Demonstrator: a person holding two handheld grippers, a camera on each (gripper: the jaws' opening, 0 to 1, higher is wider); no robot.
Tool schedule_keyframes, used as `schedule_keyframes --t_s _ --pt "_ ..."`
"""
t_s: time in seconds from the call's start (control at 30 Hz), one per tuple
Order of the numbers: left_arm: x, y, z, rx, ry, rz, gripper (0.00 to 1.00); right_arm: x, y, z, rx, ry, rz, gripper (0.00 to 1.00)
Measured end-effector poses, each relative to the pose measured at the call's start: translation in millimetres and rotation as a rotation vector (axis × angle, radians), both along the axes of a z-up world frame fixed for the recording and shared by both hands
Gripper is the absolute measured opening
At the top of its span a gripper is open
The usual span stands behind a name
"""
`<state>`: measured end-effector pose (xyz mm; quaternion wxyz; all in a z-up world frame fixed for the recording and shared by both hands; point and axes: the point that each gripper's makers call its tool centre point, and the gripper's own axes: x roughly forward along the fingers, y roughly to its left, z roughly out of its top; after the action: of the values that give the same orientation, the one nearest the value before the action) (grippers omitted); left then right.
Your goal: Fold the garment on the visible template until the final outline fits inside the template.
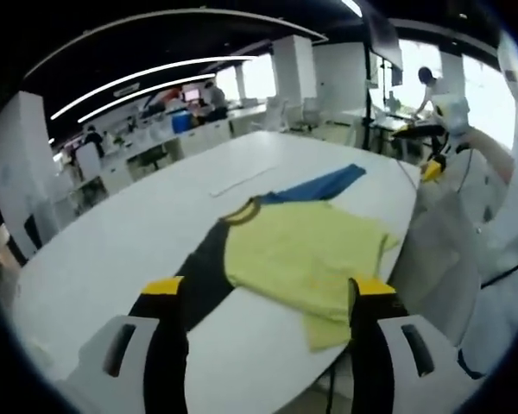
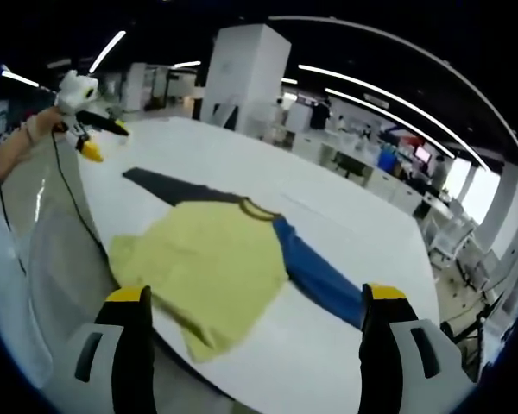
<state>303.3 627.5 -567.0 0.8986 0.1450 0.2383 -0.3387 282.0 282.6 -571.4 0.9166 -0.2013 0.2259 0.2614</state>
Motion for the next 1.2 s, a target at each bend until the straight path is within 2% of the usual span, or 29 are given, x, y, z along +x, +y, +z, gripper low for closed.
schedule_keyframes --t_s 0.13,0.33,0.77,0.97,1.2 --pt "-10.8 -2 -4.8 0.014 0.022 -0.014 0.79 -1 4 -1.9 0.003 0.004 0.011 1.00" --pt "-18.6 1 -4.4 0.023 0.026 -0.012 0.84 0 6 -2.7 0.010 0.001 0.009 1.00" --pt "-31.2 -5 -1.9 0.022 -0.003 -0.033 1.00 -1 9 -1.1 0.010 -0.008 0.028 1.00" --pt "-29.7 -8 0.3 -0.005 -0.014 -0.030 1.00 -2 7 0.7 0.015 -0.016 0.025 1.00" --pt "-26.5 -10 -1.4 0.001 -0.008 -0.025 1.00 1 5 2.9 0.012 -0.031 0.027 1.00"
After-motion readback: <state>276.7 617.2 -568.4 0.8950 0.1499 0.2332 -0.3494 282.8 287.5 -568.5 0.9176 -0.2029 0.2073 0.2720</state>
